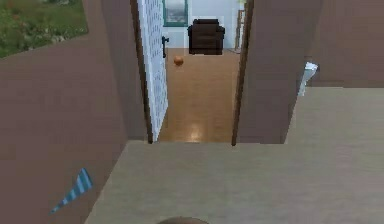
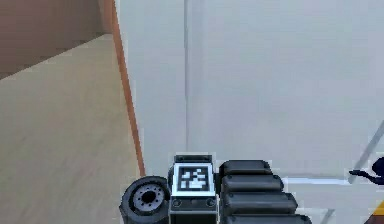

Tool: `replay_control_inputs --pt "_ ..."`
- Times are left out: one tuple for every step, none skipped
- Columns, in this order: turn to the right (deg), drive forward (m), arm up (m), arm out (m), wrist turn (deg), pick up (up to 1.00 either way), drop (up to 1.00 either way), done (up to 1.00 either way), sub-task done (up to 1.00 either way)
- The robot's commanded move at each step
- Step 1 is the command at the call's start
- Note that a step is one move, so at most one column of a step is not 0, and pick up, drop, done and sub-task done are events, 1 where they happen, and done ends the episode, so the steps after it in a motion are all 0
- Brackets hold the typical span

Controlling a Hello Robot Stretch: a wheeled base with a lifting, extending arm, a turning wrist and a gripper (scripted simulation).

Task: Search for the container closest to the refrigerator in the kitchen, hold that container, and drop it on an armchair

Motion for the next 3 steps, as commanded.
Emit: replay_control_inputs --pt "0.0 0.15 0.00 0.00 0.0 0.00 0.00 0.00 0.00" --pt "0.0 1.00 0.00 0.00 0.0 0.00 0.00 0.00 0.00" --pt "3.0 0.00 0.00 0.00 0.0 0.00 0.00 0.00 0.00"
